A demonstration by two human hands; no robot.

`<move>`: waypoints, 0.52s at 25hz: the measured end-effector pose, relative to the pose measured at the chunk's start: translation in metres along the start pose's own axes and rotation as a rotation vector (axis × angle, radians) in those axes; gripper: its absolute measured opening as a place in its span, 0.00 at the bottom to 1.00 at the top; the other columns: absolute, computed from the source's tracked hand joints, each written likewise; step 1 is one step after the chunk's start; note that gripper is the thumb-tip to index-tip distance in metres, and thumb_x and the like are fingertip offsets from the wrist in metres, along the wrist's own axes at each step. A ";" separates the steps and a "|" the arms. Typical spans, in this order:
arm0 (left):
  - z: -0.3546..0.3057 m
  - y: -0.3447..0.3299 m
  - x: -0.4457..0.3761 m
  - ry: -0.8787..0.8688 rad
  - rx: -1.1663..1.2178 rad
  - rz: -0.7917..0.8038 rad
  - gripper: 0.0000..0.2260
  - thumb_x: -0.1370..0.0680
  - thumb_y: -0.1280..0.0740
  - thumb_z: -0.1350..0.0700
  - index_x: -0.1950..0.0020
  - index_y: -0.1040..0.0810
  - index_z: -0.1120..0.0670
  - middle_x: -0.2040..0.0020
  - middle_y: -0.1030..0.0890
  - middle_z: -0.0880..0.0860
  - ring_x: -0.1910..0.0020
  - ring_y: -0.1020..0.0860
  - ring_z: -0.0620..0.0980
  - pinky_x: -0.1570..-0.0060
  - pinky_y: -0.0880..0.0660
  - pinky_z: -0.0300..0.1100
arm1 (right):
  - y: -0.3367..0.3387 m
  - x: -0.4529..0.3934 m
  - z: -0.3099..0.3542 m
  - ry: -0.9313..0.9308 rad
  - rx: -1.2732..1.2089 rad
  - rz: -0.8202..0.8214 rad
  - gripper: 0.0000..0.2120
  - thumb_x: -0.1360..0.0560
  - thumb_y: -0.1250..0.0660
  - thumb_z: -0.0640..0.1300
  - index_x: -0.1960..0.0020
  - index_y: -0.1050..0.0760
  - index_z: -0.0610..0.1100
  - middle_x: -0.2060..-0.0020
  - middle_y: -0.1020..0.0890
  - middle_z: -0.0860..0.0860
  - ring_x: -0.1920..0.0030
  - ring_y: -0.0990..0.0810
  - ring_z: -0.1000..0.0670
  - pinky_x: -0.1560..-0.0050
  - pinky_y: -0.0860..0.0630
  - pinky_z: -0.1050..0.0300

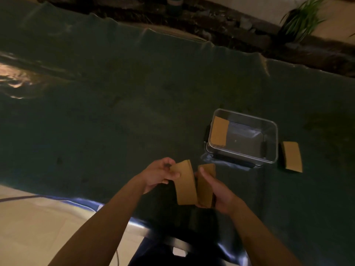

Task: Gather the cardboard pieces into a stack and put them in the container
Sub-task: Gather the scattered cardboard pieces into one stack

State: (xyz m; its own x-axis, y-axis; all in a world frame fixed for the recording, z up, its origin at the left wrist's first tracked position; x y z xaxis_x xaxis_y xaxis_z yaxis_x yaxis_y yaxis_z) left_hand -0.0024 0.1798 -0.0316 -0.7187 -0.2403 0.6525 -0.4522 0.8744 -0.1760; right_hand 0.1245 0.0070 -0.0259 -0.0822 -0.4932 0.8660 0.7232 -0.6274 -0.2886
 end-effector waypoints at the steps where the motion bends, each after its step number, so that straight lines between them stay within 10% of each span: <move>1: -0.005 -0.008 -0.002 -0.025 -0.018 0.019 0.12 0.34 0.23 0.56 0.57 0.21 0.43 0.60 0.16 0.45 0.57 0.20 0.46 0.59 0.29 0.43 | -0.005 0.001 -0.001 -0.019 -0.005 0.044 0.37 0.38 0.26 0.66 0.35 0.28 0.51 0.38 0.23 0.39 0.40 0.23 0.36 0.50 0.20 0.41; 13: -0.042 -0.047 -0.002 -0.417 -0.671 -0.152 0.14 0.28 0.24 0.55 0.45 0.22 0.46 0.44 0.26 0.49 0.51 0.22 0.47 0.46 0.23 0.44 | -0.011 -0.006 0.000 0.028 0.122 0.062 0.17 0.29 0.29 0.46 0.41 0.26 0.45 0.58 0.16 0.45 0.55 0.16 0.45 0.59 0.20 0.48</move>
State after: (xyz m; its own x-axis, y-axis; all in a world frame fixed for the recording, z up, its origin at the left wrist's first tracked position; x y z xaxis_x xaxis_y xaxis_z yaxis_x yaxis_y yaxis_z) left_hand 0.0421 0.1568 0.0064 -0.8727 -0.3991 0.2812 -0.2425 0.8543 0.4598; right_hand 0.1166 0.0169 -0.0285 -0.0521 -0.5465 0.8359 0.8057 -0.5175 -0.2882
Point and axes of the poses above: each hand's wrist, its own x-axis away from the middle knuckle, its own y-axis out of the back of the hand, z = x × y, the point moved 4 cm from there along -x, towards the middle knuckle
